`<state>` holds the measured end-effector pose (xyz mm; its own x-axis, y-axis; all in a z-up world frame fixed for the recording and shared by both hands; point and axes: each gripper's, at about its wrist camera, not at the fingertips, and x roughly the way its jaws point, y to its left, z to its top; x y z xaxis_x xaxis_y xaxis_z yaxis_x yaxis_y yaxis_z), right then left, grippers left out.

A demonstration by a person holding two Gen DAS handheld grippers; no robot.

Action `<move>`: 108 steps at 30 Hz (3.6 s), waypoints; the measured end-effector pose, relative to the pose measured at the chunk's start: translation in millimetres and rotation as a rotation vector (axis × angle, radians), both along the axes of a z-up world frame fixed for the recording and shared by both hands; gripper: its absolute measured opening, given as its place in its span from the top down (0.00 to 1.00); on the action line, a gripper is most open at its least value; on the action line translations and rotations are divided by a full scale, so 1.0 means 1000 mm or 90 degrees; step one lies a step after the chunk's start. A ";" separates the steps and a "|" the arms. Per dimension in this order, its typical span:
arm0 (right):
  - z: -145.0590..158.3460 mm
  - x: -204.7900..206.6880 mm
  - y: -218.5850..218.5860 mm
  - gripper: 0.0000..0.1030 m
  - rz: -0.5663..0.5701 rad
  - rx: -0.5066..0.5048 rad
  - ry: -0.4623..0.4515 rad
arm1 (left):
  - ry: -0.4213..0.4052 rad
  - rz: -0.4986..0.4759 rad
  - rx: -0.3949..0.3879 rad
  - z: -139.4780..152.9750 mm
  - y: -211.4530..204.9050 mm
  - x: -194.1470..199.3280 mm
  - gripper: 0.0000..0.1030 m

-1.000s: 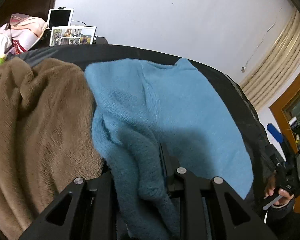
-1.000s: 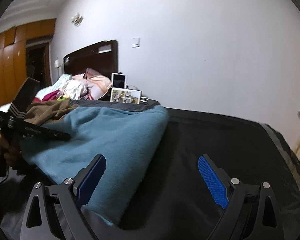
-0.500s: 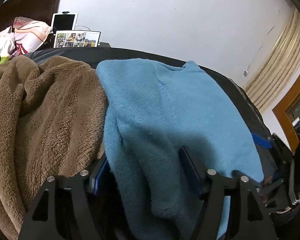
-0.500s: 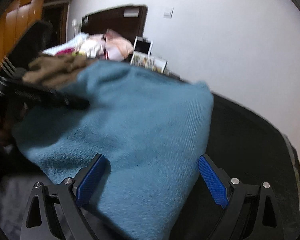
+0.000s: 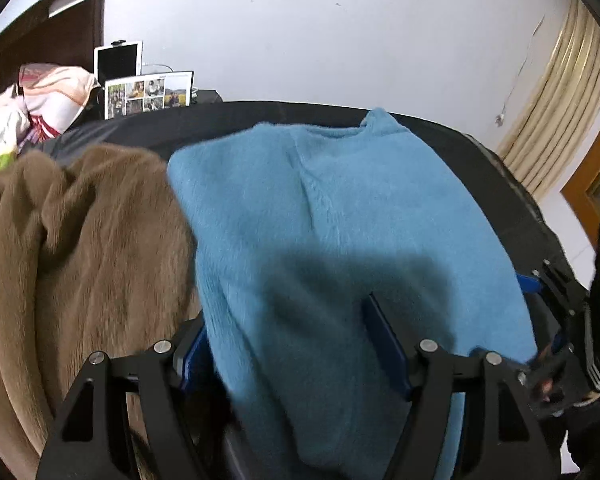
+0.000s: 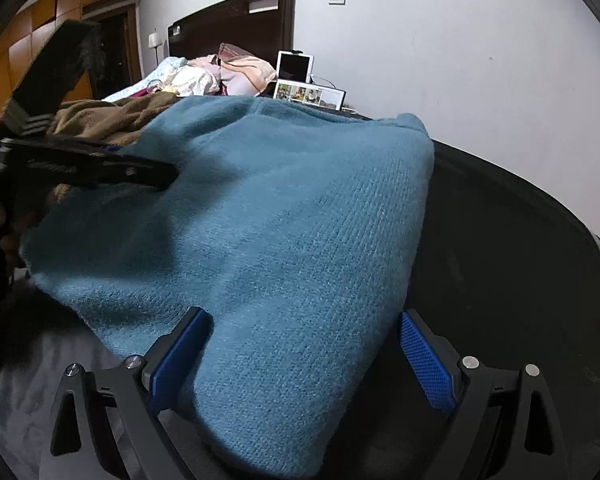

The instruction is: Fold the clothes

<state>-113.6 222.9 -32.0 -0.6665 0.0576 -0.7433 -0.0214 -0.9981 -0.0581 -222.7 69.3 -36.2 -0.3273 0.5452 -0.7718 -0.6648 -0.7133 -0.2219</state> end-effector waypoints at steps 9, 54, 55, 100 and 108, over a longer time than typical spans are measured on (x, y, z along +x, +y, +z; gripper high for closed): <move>0.015 -0.010 0.041 0.06 -0.024 -0.128 0.019 | -0.061 -0.010 0.021 -0.007 0.008 -0.021 0.23; 0.030 0.063 0.062 0.02 -0.027 -0.019 0.027 | -0.121 -0.029 0.043 -0.013 0.016 0.000 0.18; 0.034 0.068 0.059 0.02 -0.021 -0.006 0.037 | -0.127 -0.022 0.047 -0.013 0.016 -0.007 0.18; 0.034 0.040 0.109 0.02 -0.115 -0.233 0.059 | -0.073 0.004 0.038 -0.006 0.017 -0.052 0.21; 0.019 0.002 0.125 0.02 -0.122 -0.341 0.034 | -0.104 -0.038 0.056 -0.012 0.027 -0.045 0.20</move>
<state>-111.6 348.0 -12.8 -0.7189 -0.1945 -0.6674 -0.1937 -0.8660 0.4610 -267.9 96.7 -48.3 -0.1664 0.6275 -0.7606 -0.6550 -0.6470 -0.3904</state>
